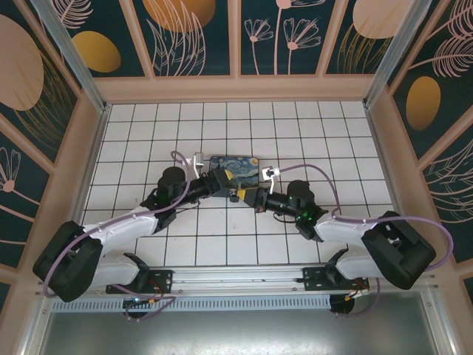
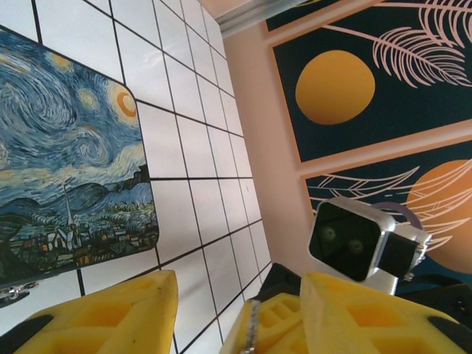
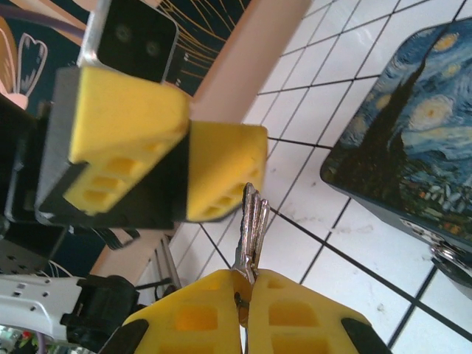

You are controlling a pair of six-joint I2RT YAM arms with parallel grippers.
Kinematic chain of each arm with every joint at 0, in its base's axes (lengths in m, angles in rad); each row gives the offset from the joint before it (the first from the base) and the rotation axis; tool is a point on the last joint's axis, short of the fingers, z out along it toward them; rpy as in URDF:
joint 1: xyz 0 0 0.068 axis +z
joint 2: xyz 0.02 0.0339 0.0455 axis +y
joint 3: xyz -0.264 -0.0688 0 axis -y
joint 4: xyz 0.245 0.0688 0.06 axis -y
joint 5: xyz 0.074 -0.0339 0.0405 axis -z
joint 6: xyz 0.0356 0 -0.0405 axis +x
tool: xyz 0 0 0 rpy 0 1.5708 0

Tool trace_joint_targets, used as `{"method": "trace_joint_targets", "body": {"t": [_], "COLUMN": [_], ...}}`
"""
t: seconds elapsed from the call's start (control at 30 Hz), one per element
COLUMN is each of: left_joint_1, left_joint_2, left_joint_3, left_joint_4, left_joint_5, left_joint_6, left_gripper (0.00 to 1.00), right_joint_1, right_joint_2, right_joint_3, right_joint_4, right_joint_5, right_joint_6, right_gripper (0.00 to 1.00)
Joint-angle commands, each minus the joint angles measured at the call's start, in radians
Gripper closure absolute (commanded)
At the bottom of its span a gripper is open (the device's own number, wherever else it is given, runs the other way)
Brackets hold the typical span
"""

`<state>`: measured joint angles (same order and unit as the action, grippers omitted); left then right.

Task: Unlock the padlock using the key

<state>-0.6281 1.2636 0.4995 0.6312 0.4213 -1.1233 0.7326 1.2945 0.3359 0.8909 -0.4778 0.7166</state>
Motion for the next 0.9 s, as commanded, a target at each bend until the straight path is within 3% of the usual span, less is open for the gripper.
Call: {"method": "trace_joint_targets", "body": {"t": [0.0,0.33,0.5,0.67,0.77,0.87], "left_joint_1": [0.001,0.001,0.001,0.001,0.001,0.001], "left_joint_2": [0.008,0.048,0.059,0.053,0.061,0.069], "left_joint_3": [0.043,0.058,0.059,0.05,0.05,0.042], "left_joint_4": [-0.031,-0.073,-0.059,-0.045,-0.037,-0.004], "left_joint_5": [0.091,0.121,0.135,0.127,0.13,0.144], "left_joint_6": [-0.008,0.047,0.043,0.034,0.025,0.003], "left_gripper": [0.55,0.66,0.75,0.76,0.84,0.85], "right_joint_1": [-0.004,0.019,0.022,0.024,0.025,0.025], "right_joint_2": [-0.016,0.023,0.037,0.052,0.056,0.061], "right_joint_3": [0.031,0.06,0.068,0.075,0.076,0.081], "right_joint_4": [-0.05,-0.038,-0.038,-0.044,-0.041,-0.038], "right_joint_5": [-0.033,-0.041,-0.039,-0.042,-0.044,-0.044], "right_joint_6": [-0.05,-0.048,-0.048,-0.046,-0.046,-0.043], "right_gripper": [1.0,1.0,1.0,1.0,1.0,1.0]}}
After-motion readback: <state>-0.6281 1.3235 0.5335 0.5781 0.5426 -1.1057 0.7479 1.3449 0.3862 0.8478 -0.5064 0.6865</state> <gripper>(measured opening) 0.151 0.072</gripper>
